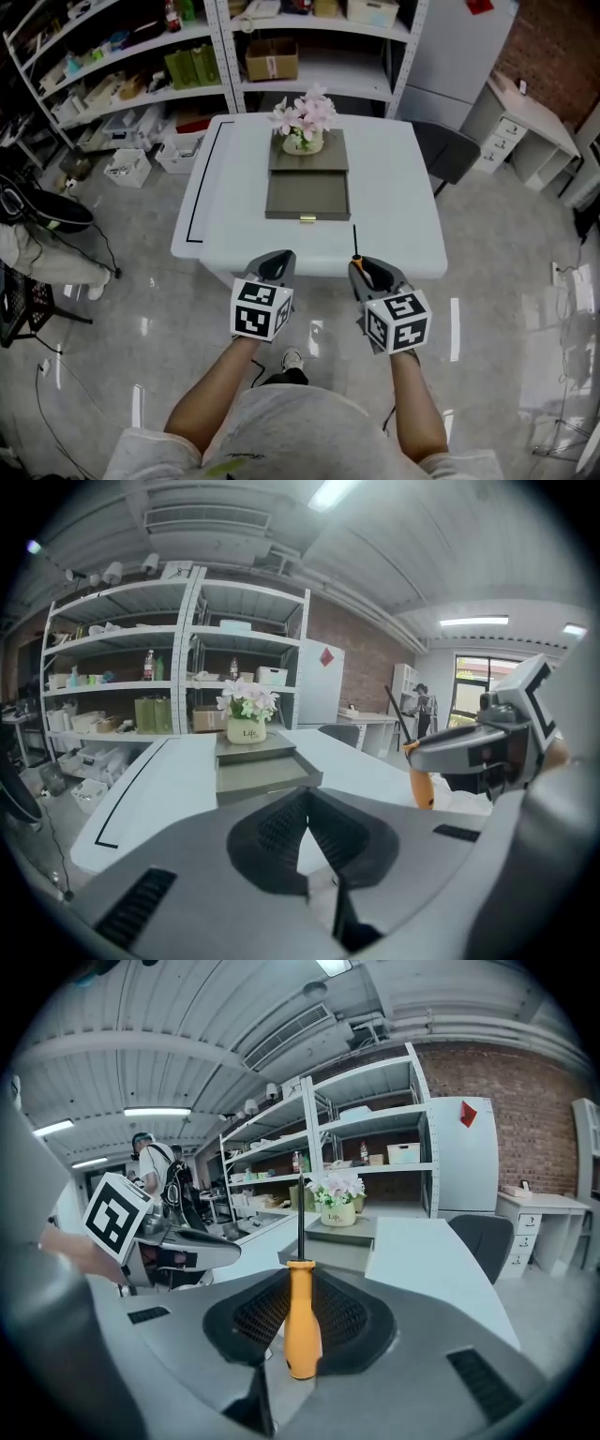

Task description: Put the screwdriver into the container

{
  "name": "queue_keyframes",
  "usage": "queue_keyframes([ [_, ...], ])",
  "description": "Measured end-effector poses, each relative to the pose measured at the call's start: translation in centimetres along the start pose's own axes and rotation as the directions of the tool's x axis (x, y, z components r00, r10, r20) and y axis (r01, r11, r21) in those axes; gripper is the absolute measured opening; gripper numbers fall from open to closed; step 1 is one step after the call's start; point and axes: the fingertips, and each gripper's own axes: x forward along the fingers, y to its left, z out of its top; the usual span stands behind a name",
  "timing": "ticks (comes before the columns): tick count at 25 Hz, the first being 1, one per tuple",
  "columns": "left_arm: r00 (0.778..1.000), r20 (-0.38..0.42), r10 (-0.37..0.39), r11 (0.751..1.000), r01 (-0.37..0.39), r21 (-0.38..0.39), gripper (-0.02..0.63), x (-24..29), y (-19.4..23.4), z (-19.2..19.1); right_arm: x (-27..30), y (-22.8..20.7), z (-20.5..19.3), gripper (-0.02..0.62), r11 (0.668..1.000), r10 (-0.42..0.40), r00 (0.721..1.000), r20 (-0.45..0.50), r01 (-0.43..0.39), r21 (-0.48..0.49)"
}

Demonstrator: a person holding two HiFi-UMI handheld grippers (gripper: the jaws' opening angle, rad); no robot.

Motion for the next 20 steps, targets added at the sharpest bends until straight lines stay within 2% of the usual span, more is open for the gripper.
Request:
queue_keyframes([
  [11,0.999,0.010,-0.038,0.999,0.037,0.016,0.005,1.8,4.2,1.8,4.2,-0.3,2.7,0.074,0.999,-0.034,0.999,-0.013,0.034,-0.031],
  [20,0.999,0.023,-0.035,0.999,0.034,0.025,0.005,2.4,7.1,2.9,6.8,-0.4,4.7,0.074,0.992,-0.028,0.998,-0.051,0.022,-0.122],
])
